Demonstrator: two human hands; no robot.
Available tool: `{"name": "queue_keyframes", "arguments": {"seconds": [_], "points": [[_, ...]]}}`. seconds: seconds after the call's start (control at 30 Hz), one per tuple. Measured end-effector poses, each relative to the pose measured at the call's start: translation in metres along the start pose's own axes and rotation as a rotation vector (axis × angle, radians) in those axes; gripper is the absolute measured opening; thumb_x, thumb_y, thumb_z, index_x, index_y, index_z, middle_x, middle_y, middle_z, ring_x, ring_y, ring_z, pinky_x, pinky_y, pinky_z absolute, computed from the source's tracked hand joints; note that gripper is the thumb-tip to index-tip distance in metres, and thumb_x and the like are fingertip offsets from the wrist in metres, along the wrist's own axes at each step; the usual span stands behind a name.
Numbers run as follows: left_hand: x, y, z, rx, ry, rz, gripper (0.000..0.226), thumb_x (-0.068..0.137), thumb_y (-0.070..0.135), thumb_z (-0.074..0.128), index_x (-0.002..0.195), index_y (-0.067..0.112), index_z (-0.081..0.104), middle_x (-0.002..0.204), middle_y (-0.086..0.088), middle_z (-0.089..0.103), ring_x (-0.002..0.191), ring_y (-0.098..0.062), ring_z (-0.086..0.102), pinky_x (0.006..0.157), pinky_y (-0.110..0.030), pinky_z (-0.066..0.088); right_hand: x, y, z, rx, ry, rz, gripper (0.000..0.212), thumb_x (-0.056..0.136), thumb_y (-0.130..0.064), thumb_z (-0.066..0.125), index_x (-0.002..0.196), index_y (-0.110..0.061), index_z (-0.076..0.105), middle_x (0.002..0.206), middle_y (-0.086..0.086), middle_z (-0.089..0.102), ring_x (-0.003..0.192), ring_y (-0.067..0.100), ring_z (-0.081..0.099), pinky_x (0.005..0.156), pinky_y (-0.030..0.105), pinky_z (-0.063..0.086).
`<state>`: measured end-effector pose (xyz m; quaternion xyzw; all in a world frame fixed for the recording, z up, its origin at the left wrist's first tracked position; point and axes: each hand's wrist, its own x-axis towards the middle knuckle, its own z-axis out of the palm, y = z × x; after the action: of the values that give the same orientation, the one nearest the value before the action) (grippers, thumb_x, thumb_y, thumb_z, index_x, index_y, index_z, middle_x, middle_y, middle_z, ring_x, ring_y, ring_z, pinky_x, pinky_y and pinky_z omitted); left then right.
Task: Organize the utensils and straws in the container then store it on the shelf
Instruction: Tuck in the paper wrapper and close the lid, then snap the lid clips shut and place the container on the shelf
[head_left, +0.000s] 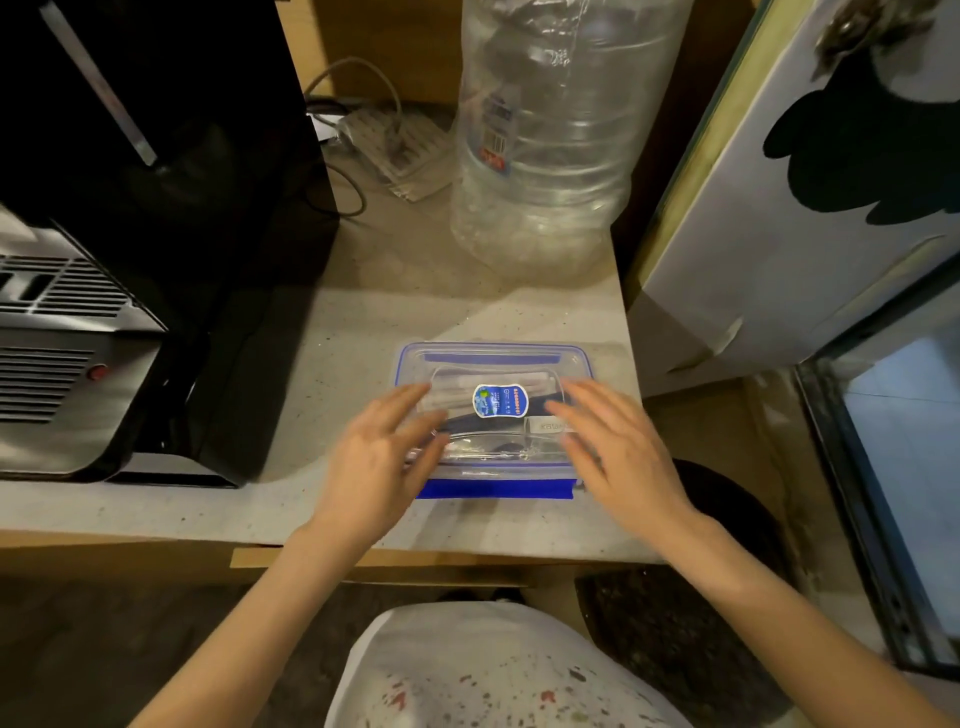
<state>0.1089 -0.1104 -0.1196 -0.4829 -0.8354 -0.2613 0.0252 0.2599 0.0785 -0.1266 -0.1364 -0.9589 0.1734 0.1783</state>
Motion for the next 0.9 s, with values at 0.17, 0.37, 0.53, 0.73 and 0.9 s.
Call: {"name": "queue_keyframes", "arguments": {"seconds": [0.17,0.37,0.53,0.73,0.9], "points": [[-0.012,0.005,0.016,0.088,-0.176,0.249,0.047,0.083,0.045,0.049,0.114,0.013,0.062,0.122,-0.009,0.064,0.115,-0.026,0.059,0.093,-0.039,0.050,-0.014,-0.012,0.020,-0.018,-0.104,-0.251,0.045,0.077,-0.029,0.072,0.115,-0.007,0.062,0.119,0.010,0.064,0.114,0.022,0.057,0.096,0.037,0.047],[-0.014,0.001,0.036,0.249,-0.147,0.290,0.063,0.067,0.033,0.079,0.119,0.015,0.048,0.118,-0.010,0.066,0.109,-0.027,0.061,0.089,-0.036,0.051,-0.017,-0.008,0.037,-0.266,-0.100,-0.317,0.075,0.058,-0.030,0.085,0.120,-0.012,0.046,0.120,0.009,0.064,0.113,0.023,0.058,0.096,0.036,0.044],[-0.018,0.001,0.037,0.239,-0.100,0.293,0.069,0.062,0.024,0.083,0.120,0.013,0.047,0.117,-0.012,0.066,0.108,-0.029,0.062,0.087,-0.038,0.052,-0.017,-0.004,0.037,-0.180,-0.035,-0.355,0.066,0.058,-0.018,0.085,0.117,-0.007,0.058,0.117,0.012,0.065,0.110,0.025,0.061,0.096,0.038,0.045],[-0.017,0.001,0.021,0.223,-0.166,0.353,0.065,0.063,0.032,0.081,0.120,0.011,0.059,0.120,-0.012,0.065,0.110,-0.028,0.062,0.086,-0.040,0.054,-0.019,0.001,0.026,-0.036,-0.107,-0.351,0.062,0.068,-0.026,0.081,0.122,-0.007,0.057,0.126,0.010,0.061,0.119,0.022,0.054,0.099,0.035,0.041],[-0.011,0.002,0.018,0.198,-0.127,0.377,0.049,0.066,0.024,0.081,0.111,0.011,0.066,0.111,-0.008,0.070,0.105,-0.024,0.066,0.083,-0.040,0.056,-0.015,0.001,0.022,0.056,-0.042,-0.357,0.044,0.074,-0.015,0.076,0.115,-0.005,0.063,0.117,0.011,0.066,0.112,0.022,0.060,0.093,0.038,0.051]]}}
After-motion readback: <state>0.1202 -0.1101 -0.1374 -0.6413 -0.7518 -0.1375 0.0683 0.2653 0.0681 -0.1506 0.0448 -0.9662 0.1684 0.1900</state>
